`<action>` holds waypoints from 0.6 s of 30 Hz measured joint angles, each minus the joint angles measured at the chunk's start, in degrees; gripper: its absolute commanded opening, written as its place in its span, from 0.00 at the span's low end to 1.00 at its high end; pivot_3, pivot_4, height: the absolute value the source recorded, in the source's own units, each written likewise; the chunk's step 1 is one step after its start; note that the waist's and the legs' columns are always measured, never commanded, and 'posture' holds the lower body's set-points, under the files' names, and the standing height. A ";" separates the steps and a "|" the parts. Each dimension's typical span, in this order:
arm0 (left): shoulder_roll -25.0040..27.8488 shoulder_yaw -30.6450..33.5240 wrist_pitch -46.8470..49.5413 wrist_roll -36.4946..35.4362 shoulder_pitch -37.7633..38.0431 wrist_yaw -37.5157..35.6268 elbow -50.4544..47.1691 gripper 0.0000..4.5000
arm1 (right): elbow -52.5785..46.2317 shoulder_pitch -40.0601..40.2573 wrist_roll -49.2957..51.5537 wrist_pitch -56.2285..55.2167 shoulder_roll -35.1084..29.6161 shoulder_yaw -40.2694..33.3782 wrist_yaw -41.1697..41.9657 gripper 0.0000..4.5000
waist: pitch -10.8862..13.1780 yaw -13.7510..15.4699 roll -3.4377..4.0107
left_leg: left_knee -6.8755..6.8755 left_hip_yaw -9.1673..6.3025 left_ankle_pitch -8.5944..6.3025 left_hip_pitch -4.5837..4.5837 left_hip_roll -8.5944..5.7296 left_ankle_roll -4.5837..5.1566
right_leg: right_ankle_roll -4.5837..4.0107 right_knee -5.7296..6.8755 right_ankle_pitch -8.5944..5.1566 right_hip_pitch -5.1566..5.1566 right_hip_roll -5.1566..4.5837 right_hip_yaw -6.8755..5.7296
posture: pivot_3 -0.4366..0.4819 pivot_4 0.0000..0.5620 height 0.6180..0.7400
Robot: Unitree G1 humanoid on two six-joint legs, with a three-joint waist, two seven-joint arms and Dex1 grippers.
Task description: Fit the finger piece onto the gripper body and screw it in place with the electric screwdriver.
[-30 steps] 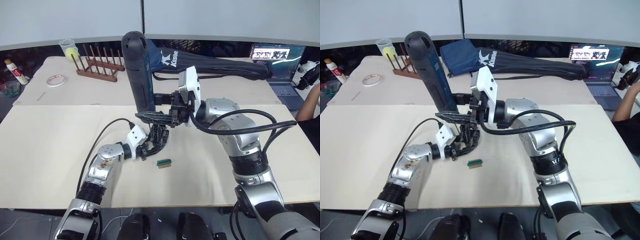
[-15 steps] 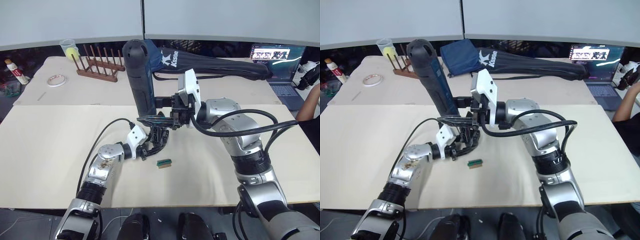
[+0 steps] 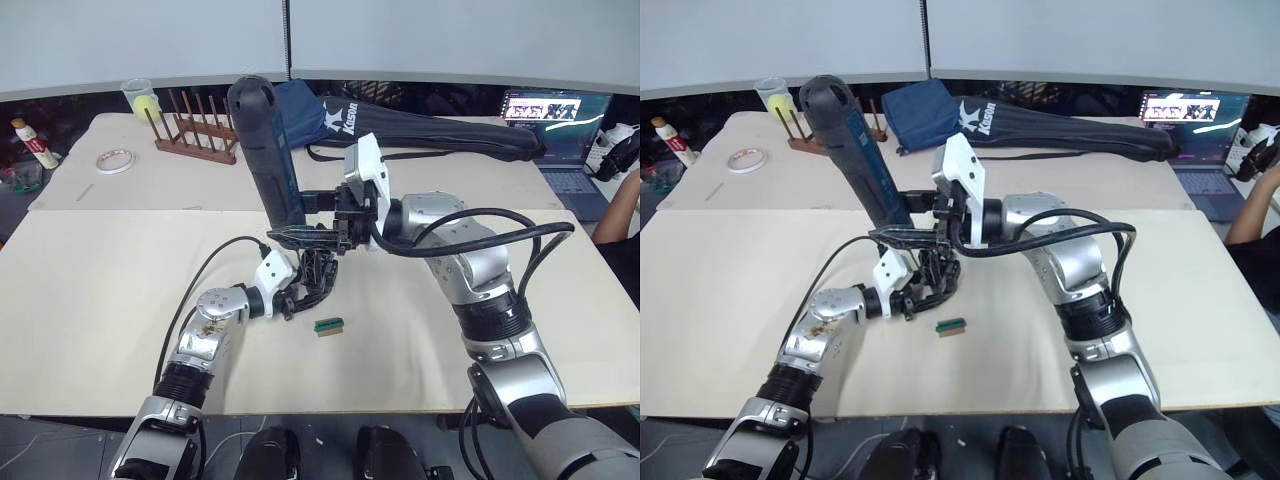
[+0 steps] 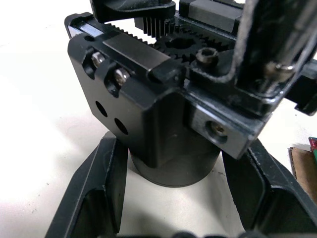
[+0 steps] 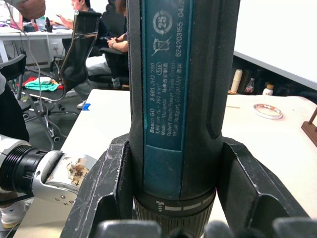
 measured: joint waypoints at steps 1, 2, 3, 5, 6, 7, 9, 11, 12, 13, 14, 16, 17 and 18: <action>-0.01 0.00 0.00 0.04 0.00 0.00 0.01 0.50 | 0.31 -0.16 0.00 0.00 -0.11 0.04 0.33 0.43 | 0.00 0.00 0.00 | 0.00 0.00 0.00 0.01 0.00 0.00 | 0.00 0.00 0.00 0.01 0.00 0.00 | 0.48 0.27 1.00; -0.01 -0.01 0.00 0.09 0.00 0.01 0.02 0.50 | 0.75 -0.31 0.00 -0.01 -0.20 0.03 0.72 0.43 | 0.00 -0.01 0.00 | 0.00 0.00 0.00 0.03 0.00 0.00 | 0.00 0.00 0.00 0.02 0.00 0.00 | 0.48 0.27 1.00; -0.01 -0.01 0.00 0.12 0.00 0.01 0.03 0.50 | 0.96 -0.41 0.00 0.00 -0.24 0.00 0.87 0.43 | 0.00 -0.01 0.00 | 0.00 0.00 0.00 0.05 0.00 0.00 | 0.00 0.00 0.00 0.04 0.00 0.00 | 0.48 0.27 1.00; -0.01 -0.01 0.00 0.16 0.00 0.03 0.03 0.50 | 1.42 -0.62 -0.09 0.10 -0.36 0.14 1.20 0.43 | -0.01 -0.02 0.01 | 0.00 -0.01 0.00 0.06 0.01 0.00 | 0.00 0.01 0.00 0.04 0.00 0.00 | 0.48 0.27 1.00; -0.03 -0.03 -0.05 0.23 0.00 0.04 0.03 0.50 | 1.86 -0.71 -0.04 0.11 -0.39 0.22 1.36 0.43 | -0.01 -0.01 0.01 | 0.00 -0.01 0.00 0.06 0.01 0.00 | 0.00 0.00 0.00 0.05 0.00 0.00 | 0.48 0.27 1.00; -0.03 -0.04 -0.05 0.24 0.00 0.04 0.04 0.50 | 2.29 -1.01 -0.05 0.19 -0.42 0.25 1.65 0.43 | -0.01 -0.01 0.02 | 0.00 -0.01 0.00 0.07 0.00 0.00 | 0.00 0.00 0.00 0.06 0.00 0.00 | 0.48 0.27 1.00; -0.03 -0.05 -0.05 0.24 -0.01 0.05 0.06 0.50 | 2.68 -1.44 -0.04 0.42 -0.61 0.51 2.08 0.43 | -0.01 -0.01 0.02 | 0.00 -0.01 0.00 0.08 0.00 0.00 | 0.00 0.00 0.00 0.07 0.00 0.00 | 0.48 0.27 1.00; -0.03 -0.09 -0.05 0.25 -0.01 0.08 0.06 0.50 | 2.87 -1.75 -0.04 1.03 -0.78 0.57 2.20 0.43 | -0.02 -0.01 0.02 | 0.00 -0.02 0.00 0.11 0.01 0.00 | 0.00 0.00 0.00 0.10 0.00 0.00 | 0.48 0.27 1.00; -0.02 -0.12 -0.05 0.25 0.00 0.12 0.06 0.50 | 2.98 -1.82 -0.02 1.25 -0.82 0.54 2.17 0.43 | -0.02 -0.01 0.02 | 0.00 -0.02 -0.01 0.14 0.01 0.00 | 0.00 -0.01 0.00 0.14 0.00 0.00 | 0.48 0.27 1.00; -0.01 -0.16 -0.05 0.26 0.00 0.15 0.06 0.50 | 2.99 -1.83 0.01 1.37 -0.82 0.54 2.17 0.43 | -0.02 -0.01 0.02 | -0.01 -0.03 -0.01 0.18 0.02 0.00 | 0.00 -0.01 0.00 0.17 0.00 0.00 | 0.48 0.27 1.00; -0.01 -0.18 -0.05 0.27 0.00 0.17 0.06 0.50 | 3.00 -1.81 0.01 1.41 -0.82 0.54 2.16 0.43 | -0.02 0.00 0.02 | -0.01 -0.03 -0.01 0.21 0.02 0.00 | 0.00 -0.01 0.00 0.19 -0.01 0.00 | 0.48 0.27 1.00; 0.00 -0.21 -0.05 0.28 0.00 0.20 0.12 0.50 | 3.13 -1.73 0.01 1.41 -0.82 0.55 2.13 0.43 | -0.02 0.00 0.02 | -0.03 -0.03 -0.02 0.30 0.03 0.01 | 0.00 -0.03 0.00 0.29 -0.01 0.00 | 0.48 0.27 1.00; 0.00 -0.21 -0.05 0.27 -0.01 0.20 0.19 0.50 | 3.18 -1.67 0.01 1.40 -0.82 0.54 2.10 0.43 | -0.02 0.00 0.02 | -0.04 -0.03 -0.02 0.35 0.03 0.01 | 0.00 -0.06 0.00 0.34 -0.01 0.00 | 0.48 0.27 1.00; 0.00 -0.22 -0.05 0.27 -0.01 0.19 0.25 0.50 | 3.21 -1.63 0.01 1.39 -0.82 0.54 2.12 0.43 | -0.02 -0.01 0.02 | -0.06 -0.04 -0.02 0.40 0.04 0.01 | 0.00 -0.07 0.00 0.39 -0.01 0.00 | 0.48 0.27 1.00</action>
